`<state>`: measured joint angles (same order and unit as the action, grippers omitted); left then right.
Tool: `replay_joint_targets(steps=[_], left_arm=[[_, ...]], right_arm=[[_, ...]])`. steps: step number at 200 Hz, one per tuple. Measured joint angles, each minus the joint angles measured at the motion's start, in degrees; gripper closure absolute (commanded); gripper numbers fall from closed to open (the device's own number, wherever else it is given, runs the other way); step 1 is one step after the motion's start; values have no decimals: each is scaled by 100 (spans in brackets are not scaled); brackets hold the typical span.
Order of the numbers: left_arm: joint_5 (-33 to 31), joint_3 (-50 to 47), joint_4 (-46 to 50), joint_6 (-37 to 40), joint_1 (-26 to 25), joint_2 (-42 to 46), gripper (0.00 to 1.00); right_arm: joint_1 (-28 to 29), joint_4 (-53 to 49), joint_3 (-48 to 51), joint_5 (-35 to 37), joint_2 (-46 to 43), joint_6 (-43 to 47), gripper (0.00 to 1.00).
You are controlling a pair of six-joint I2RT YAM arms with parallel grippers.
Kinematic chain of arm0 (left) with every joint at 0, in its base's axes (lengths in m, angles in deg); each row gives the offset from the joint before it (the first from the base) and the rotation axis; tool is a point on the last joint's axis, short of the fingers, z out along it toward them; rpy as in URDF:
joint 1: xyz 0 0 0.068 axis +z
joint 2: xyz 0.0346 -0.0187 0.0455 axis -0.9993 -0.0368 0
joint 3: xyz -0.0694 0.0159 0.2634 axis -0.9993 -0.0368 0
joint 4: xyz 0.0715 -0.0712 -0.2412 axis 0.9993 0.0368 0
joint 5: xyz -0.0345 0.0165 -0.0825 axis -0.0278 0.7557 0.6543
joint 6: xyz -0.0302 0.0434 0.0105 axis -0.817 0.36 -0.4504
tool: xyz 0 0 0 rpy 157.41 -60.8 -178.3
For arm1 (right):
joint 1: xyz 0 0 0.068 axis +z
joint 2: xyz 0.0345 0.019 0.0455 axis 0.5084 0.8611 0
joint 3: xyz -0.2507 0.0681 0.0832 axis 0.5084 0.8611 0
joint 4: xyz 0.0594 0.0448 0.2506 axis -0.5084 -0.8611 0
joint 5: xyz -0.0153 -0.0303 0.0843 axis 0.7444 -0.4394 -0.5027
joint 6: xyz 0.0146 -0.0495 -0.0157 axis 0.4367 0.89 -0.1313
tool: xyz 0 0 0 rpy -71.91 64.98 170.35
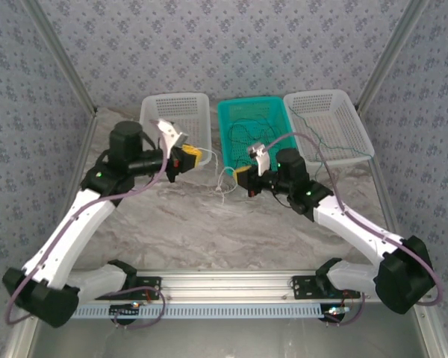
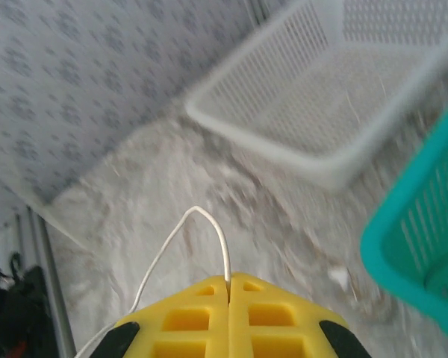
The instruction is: Untangle the cables
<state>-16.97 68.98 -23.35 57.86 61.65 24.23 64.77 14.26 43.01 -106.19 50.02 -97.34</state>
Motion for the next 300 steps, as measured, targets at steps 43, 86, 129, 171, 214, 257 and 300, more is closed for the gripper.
replay_joint_targets(steps=[43,86,129,171,214,257,300], left_arm=[[-1084,310,-284,-299,107,693,100],[-1709,535,-369,-450,151,841,100],[-2026,549,-398,-527,234,841,100],[-2120,549,-402,-560,302,807,100],[-2225,549,-459,-645,435,804,100],[-2282,817,-743,-831,769,424,100],[-2457,1386,-1176,-852,1032,-468,100]], right_arm=[[0,-157,732,164,181,-114,100],[26,-127,946,149,315,-61,100],[79,-94,1633,186,728,0,100],[223,-90,1851,472,929,74,100],[398,15,1871,813,1078,177,100],[481,212,1840,929,1279,146,100],[710,278,1670,1130,1453,146,100]])
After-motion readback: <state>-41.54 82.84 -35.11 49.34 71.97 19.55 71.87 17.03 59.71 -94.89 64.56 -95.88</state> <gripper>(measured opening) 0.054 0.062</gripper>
